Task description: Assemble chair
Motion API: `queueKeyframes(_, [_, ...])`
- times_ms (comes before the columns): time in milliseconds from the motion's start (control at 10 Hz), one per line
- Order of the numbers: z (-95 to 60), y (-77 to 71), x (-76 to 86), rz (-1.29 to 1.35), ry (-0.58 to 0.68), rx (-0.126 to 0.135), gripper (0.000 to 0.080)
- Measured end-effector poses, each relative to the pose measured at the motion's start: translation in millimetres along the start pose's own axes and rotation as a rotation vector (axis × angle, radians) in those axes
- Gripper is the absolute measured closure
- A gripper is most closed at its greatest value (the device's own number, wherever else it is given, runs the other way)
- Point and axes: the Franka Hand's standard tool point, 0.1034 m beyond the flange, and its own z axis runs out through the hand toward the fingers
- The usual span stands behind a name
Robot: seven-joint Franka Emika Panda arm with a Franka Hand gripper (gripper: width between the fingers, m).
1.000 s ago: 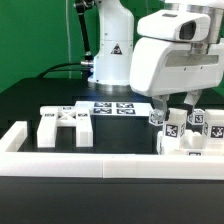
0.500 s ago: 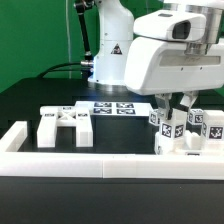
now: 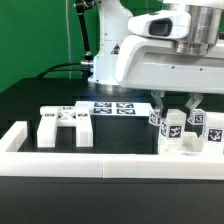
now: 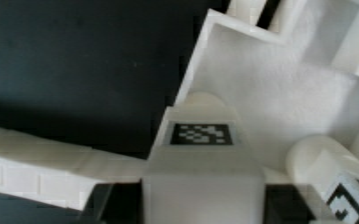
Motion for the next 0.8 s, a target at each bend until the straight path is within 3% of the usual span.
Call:
queueKeyframes(400, [-0.1, 3.2, 1.1, 0.435, 0.003, 0.032, 0.0509])
queueKeyframes(800, [-0.4, 10.0, -6.2, 0.648, -0.035, 0.019, 0.0504])
